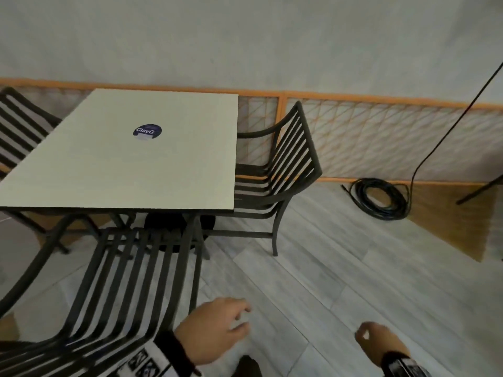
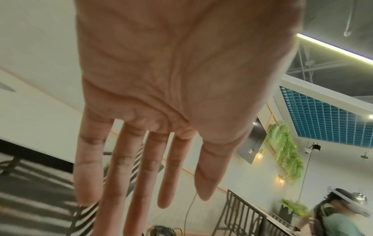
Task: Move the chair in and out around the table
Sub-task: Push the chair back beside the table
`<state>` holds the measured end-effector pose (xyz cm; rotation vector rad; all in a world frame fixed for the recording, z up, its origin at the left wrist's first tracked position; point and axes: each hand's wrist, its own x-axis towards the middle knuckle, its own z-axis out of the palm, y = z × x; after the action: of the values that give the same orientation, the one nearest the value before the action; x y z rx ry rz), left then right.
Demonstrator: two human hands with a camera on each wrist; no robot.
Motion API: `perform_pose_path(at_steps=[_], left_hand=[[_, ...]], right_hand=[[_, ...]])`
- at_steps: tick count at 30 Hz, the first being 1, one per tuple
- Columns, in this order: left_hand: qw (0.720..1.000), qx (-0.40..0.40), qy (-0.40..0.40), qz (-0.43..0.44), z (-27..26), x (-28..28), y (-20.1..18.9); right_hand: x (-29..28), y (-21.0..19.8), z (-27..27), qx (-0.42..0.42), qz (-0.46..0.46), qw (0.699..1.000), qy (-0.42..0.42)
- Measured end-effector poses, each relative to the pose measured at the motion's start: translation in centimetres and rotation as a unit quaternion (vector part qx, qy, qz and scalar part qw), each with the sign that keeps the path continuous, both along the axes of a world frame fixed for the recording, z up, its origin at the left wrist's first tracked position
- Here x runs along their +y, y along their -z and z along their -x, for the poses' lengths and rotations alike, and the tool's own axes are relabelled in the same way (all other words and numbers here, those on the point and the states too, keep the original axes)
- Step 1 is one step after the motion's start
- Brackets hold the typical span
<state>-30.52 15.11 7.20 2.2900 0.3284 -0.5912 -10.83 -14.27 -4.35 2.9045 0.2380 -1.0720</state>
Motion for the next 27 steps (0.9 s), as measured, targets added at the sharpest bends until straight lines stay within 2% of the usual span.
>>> perform_pose_path(at_steps=[1, 3, 10, 15, 17, 18, 21, 24, 27], left_hand=[[0.999, -0.031, -0.004, -0.029, -2.2, 0.0, 0.3], [0.997, -0.037, -0.032, -0.062, -6.7, 0.8, 1.2], [0.99, -0.042, -0.117, -0.066, -22.7, 5.9, 7.6], [0.978, -0.009, -0.194, -0.073, -32.0, 9.9, 13.6], [0.972, 0.0, -0.216, -0.092, -34.8, 11.1, 16.0], [0.968, 0.005, -0.227, -0.103, -35.9, 11.5, 17.1], [0.957, 0.031, -0.257, -0.13, -38.5, 12.9, 20.7], [0.946, 0.079, -0.262, -0.171, -39.7, 14.8, 24.9], [0.933, 0.118, -0.27, -0.205, -39.8, 16.3, 28.1]], right_hand=[[1.4, -0.7, -1.7, -0.019, -0.015, 0.999, -0.027], [4.6, -1.7, -5.8, -0.051, -0.065, 0.996, -0.043], [16.9, -5.8, -18.5, -0.134, -0.22, 0.958, -0.122], [22.0, -5.6, -25.3, -0.222, -0.315, 0.912, -0.139], [23.4, -5.0, -27.7, -0.277, -0.32, 0.894, -0.144], [24.0, -4.8, -28.7, -0.286, -0.312, 0.896, -0.134], [25.5, -3.6, -31.9, -0.246, -0.322, 0.913, -0.058], [26.9, -2.1, -34.8, -0.193, -0.369, 0.909, -0.011], [28.1, -0.1, -36.7, -0.176, -0.385, 0.906, 0.004]])
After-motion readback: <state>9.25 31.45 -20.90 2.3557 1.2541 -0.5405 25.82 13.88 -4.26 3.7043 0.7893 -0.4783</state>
